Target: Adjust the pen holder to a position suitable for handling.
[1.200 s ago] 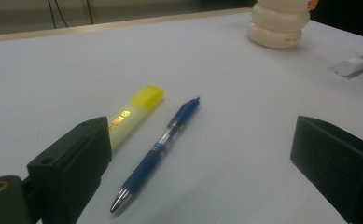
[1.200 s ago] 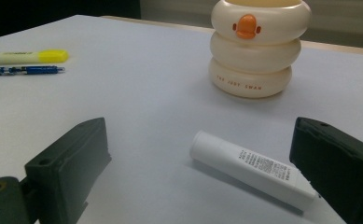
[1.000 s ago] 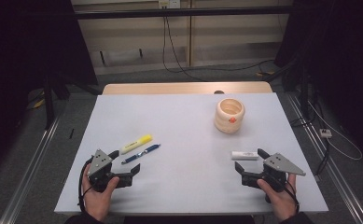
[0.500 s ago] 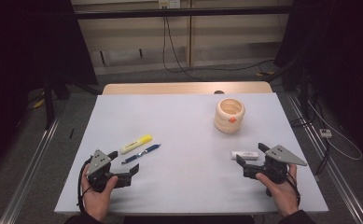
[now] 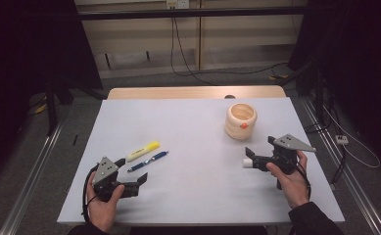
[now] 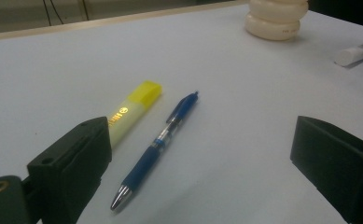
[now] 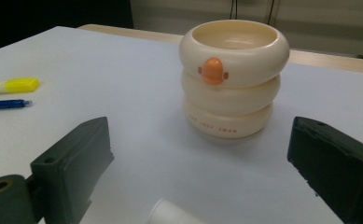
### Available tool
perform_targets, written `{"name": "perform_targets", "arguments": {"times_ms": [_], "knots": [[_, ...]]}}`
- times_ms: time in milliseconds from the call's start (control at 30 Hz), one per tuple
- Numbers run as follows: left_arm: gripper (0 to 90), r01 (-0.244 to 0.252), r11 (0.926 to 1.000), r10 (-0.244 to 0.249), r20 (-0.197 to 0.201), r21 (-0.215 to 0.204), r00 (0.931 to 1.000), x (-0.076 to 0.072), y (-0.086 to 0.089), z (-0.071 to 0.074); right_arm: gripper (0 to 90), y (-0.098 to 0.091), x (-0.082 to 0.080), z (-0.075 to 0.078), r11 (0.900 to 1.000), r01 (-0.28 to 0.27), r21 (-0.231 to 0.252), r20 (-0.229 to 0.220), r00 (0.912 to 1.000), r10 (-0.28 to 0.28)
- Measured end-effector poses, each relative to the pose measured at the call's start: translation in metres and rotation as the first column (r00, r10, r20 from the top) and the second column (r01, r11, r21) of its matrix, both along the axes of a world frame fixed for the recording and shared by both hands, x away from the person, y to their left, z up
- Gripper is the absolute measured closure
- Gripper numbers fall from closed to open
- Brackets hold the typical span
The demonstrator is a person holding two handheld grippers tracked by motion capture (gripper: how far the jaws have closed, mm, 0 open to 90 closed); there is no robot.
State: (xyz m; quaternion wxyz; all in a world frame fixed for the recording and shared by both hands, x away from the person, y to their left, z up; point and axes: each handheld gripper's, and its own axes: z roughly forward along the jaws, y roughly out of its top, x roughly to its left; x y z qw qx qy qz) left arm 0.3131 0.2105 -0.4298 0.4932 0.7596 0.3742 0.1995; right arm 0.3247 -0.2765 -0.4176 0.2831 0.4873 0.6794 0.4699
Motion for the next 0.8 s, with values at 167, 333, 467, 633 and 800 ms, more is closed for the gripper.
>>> {"name": "perform_targets", "arguments": {"times_ms": [167,333,467,633,800], "knots": [[5.2,-0.012,0.9999,0.012,-0.013,-0.006,0.9998,0.001,0.004,-0.001,7.8,-0.003,0.015,0.009,0.9994,0.026,-0.02,0.007,0.9996,-0.026],[5.2,-0.005,1.0,0.005,-0.009,-0.006,0.9999,0.0,0.002,-0.001,8.5,-0.004,0.025,0.016,0.9986,0.033,-0.041,-0.022,0.9992,-0.034],[5.2,-0.008,0.9999,0.008,-0.006,-0.007,1.0,0.0,0.003,-0.001,9.6,-0.005,0.039,0.021,0.9955,0.04,-0.085,-0.021,0.9989,-0.042],[5.2,-0.003,1.0,0.003,-0.009,-0.005,1.0,0.0,0.003,-0.001,13.0,-0.009,0.059,0.027,0.9947,0.036,-0.096,-0.043,0.9983,-0.04],[5.2,-0.003,1.0,0.003,-0.006,0.003,1.0,0.0,0.003,-0.001,14.0,-0.01,0.082,0.034,0.9931,0.061,-0.1,-0.031,0.9974,-0.064]]}}
